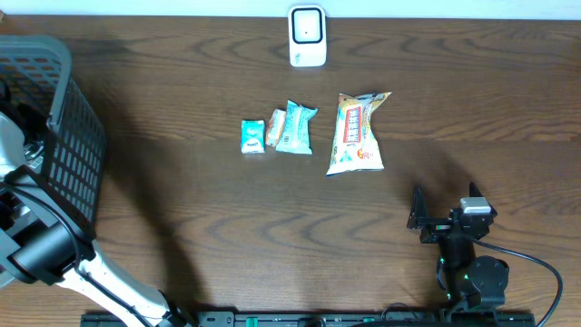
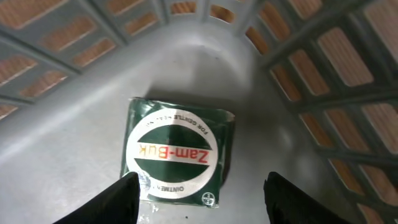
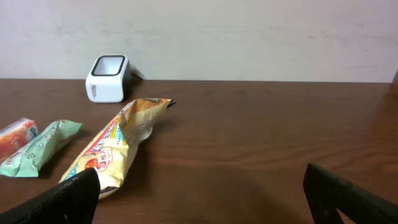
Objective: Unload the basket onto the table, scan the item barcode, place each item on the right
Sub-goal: 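Lower the left gripper onto the green Zam-Buk box and close it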
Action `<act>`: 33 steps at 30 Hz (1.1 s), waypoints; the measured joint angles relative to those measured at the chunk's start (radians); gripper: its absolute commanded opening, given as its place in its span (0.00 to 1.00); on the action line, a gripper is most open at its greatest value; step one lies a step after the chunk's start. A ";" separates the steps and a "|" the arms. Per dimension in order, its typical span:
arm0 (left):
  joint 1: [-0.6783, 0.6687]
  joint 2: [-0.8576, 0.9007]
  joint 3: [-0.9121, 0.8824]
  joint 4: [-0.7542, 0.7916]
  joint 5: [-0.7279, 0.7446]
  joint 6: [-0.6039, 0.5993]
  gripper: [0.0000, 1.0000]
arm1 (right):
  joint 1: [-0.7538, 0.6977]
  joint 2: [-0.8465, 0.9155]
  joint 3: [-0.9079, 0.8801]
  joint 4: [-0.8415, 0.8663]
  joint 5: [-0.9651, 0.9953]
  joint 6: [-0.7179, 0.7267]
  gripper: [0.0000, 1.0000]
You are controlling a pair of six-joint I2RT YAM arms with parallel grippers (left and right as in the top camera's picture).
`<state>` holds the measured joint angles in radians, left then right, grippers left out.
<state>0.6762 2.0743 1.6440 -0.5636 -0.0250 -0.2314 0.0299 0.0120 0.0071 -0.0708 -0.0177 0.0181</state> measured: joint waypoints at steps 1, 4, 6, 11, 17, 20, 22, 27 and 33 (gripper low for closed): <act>0.000 0.003 0.000 0.000 0.004 0.000 0.64 | 0.000 0.000 0.000 0.000 0.000 0.000 0.99; 0.000 0.025 0.000 0.000 -0.003 0.003 0.64 | 0.000 0.000 0.000 0.000 0.000 0.000 0.99; 0.000 0.047 0.000 0.000 -0.034 0.003 0.64 | 0.000 0.000 0.000 0.000 0.000 0.000 0.99; 0.000 0.066 0.000 0.004 -0.134 0.003 0.64 | 0.000 0.000 0.000 0.000 0.000 0.000 0.99; 0.005 0.069 0.000 0.004 -0.161 0.003 0.64 | 0.000 0.000 0.000 0.000 0.000 0.000 0.99; 0.005 0.079 0.000 0.008 -0.159 0.003 0.64 | 0.000 0.000 0.000 0.000 0.000 0.000 0.99; 0.005 0.081 0.000 0.011 -0.160 0.003 0.64 | 0.000 0.000 0.000 0.000 0.000 0.000 0.99; 0.005 0.082 0.000 0.010 -0.160 0.003 0.62 | 0.000 0.000 0.000 0.000 0.000 0.000 0.99; 0.003 0.082 0.000 0.013 -0.154 0.009 0.27 | 0.000 0.000 0.000 0.000 0.000 0.000 0.99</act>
<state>0.6792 2.1567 1.6444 -0.5503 -0.1795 -0.2222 0.0299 0.0120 0.0071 -0.0708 -0.0177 0.0181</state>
